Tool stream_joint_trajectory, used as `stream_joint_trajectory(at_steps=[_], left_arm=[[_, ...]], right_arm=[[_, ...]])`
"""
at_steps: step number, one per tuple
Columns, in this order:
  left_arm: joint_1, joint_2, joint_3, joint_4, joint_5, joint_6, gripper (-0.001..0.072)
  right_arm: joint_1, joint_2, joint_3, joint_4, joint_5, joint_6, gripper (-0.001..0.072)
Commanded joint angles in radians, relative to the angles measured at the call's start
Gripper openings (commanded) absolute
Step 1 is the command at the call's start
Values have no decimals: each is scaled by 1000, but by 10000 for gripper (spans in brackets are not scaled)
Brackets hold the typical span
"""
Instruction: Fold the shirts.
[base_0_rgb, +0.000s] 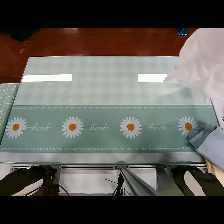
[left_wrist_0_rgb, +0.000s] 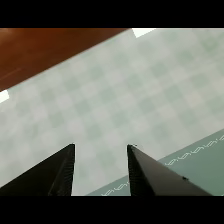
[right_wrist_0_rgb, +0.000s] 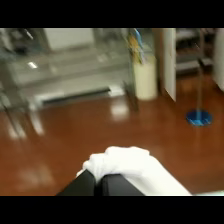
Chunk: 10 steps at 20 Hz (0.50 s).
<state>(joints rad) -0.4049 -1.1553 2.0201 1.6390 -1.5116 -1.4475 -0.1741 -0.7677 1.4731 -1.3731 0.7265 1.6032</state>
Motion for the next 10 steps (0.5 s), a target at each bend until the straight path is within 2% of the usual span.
stream_joint_trajectory(at_steps=[1, 2, 5, 10], left_arm=[[0, 101, 23, 0, -13, -1, 614], [0, 117, 23, 0, -13, -1, 673], [0, 137, 22, 0, -56, -1, 663], [0, 134, -48, 0, -132, -4, 662]], right_arm=[[27, 145, 1, 101, 14, -14, 21], [27, 157, 1, 101, 37, -14, 21], [27, 143, 1, 150, 124, -15, 21], [29, 14, 1, 451, 229, -112, 21]])
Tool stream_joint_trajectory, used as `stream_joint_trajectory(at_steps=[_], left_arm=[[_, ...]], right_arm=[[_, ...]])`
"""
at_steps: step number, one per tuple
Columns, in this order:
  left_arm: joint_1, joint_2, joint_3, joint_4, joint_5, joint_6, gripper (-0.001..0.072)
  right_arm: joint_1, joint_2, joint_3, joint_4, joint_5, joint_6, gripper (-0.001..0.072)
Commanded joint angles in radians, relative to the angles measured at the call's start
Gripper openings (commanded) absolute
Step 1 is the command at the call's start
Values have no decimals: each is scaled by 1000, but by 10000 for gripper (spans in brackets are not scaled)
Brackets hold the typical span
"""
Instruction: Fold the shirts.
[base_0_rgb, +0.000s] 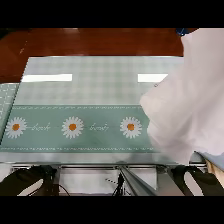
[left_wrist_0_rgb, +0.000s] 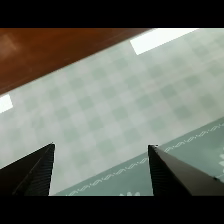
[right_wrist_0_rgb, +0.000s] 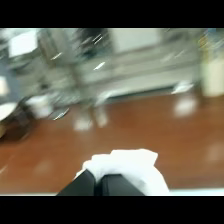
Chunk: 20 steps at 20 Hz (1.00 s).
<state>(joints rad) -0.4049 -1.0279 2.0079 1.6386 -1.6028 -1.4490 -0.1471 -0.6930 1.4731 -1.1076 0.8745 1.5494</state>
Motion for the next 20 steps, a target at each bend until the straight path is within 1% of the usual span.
stream_joint_trajectory(at_steps=[1, 2, 4, 8, 11, 14, 15, 16, 17, 18, 19, 20], left_arm=[[0, 7, -57, 0, -41, -2, 662], [0, 7, -74, 0, -41, -2, 662], [0, 7, -108, 0, -40, -3, 662], [0, -6, -140, 0, -40, -3, 662], [0, -29, -143, 1, -40, -2, 662], [2, -50, -160, 11, -41, -2, 662], [2, -53, -176, 20, -40, -2, 662], [2, -54, -201, 30, -40, -2, 662], [3, -54, -237, 35, -40, -2, 662], [8, -54, -281, 33, -40, -2, 662], [15, -54, -333, 33, -40, -2, 662], [23, -54, -389, 32, -32, -2, 662]], right_arm=[[2, -95, 1, 231, 114, -79, 21], [5, -133, 1, 256, 148, -89, 21], [81, -205, 1, 201, 174, -89, 21], [389, -376, 1, 71, 161, -88, 21], [599, -521, 1, 47, 85, -88, 22], [705, -627, 1, 43, 6, -88, 23], [712, -650, 1, 37, -8, -88, 37], [710, -661, 1, 29, -17, -88, 161], [696, -663, 1, 11, -23, -88, 317], [676, -657, 1, -8, -24, -88, 386], [646, -643, 1, -27, -18, -88, 437], [607, -623, 1, -45, -1, -88, 465]])
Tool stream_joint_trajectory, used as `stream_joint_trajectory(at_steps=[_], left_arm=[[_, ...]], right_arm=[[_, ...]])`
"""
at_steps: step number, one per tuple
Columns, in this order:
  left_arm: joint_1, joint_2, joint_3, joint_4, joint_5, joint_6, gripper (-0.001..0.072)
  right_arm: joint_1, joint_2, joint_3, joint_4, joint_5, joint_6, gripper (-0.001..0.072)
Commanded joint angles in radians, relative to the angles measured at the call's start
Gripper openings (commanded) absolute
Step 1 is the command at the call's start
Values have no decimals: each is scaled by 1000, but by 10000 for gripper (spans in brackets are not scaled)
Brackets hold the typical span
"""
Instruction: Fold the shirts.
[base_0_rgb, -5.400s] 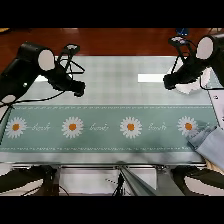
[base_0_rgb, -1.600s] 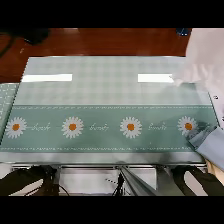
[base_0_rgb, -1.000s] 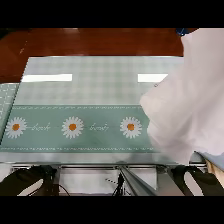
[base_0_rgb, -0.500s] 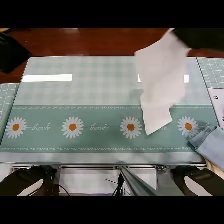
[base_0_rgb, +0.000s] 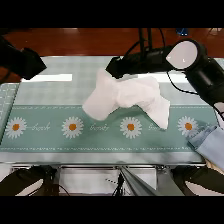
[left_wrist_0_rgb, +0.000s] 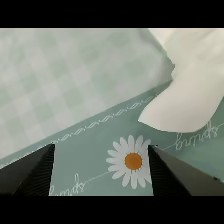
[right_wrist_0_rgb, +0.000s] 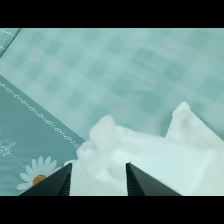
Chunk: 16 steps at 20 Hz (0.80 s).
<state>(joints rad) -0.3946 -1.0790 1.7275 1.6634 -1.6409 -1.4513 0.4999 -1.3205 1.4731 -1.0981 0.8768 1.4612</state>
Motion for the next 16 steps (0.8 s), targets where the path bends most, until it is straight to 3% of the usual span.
stream_joint_trajectory(at_steps=[1, 5, 8, 12, 16], left_arm=[[23, -3, -171, 7, 22, 0, 662], [88, -4, -468, -84, 217, -1, 663], [182, -31, -643, -232, 345, 27, 663], [328, -135, -727, -591, 406, 294, 666], [324, -257, -727, -665, 445, 404, 720]], right_arm=[[-82, 25, 1, -79, 18, 0, 484], [-298, 112, 1, -235, 174, 0, 483], [-501, 131, 0, -258, 306, -28, 510], [-734, 123, -6, -218, 377, -66, 557], [-880, 90, -6, -110, 434, -95, 557]])
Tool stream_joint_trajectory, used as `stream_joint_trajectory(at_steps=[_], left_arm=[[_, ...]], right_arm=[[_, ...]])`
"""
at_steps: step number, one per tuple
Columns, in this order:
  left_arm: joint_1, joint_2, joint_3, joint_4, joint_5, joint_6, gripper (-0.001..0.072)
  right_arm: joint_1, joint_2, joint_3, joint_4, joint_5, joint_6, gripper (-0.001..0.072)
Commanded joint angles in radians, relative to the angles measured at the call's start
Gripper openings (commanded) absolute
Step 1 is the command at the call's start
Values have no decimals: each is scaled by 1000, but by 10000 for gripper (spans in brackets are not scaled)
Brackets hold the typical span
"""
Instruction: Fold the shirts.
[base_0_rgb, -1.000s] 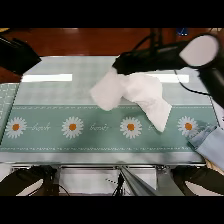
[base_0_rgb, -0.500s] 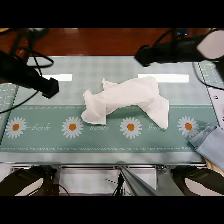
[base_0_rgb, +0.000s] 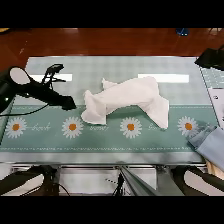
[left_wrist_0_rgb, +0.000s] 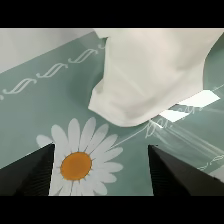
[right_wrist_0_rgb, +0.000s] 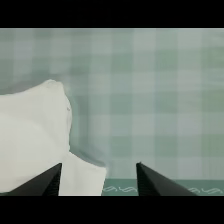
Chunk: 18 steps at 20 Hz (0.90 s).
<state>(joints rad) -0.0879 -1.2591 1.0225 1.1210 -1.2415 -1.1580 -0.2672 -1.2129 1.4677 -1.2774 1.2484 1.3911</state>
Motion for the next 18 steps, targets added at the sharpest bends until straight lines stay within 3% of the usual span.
stream_joint_trajectory(at_steps=[1, 6, 12, 13, 14, 15, 18], left_arm=[[8, -107, -22, -126, 54, 121, 720], [-60, -203, -22, -203, 61, 224, 720], [-121, -295, -22, -206, 94, 228, 716], [-120, -313, -22, -205, 100, 208, 557], [-116, -327, -22, -205, 101, 196, 264], [-114, -338, -22, -205, 103, 195, 52], [-111, -343, -20, -205, 107, 192, 23]], right_arm=[[-128, -26, 0, 77, 75, -25, 557], [-136, -76, 0, 101, 117, -39, 556], [-136, -129, 0, 151, 147, -38, 556], [-136, -131, -2, 153, 150, -38, 556], [-136, -132, -2, 150, 151, -38, 556], [-136, -132, -3, 142, 151, -39, 556], [-137, -132, -33, 83, 158, -39, 555]])
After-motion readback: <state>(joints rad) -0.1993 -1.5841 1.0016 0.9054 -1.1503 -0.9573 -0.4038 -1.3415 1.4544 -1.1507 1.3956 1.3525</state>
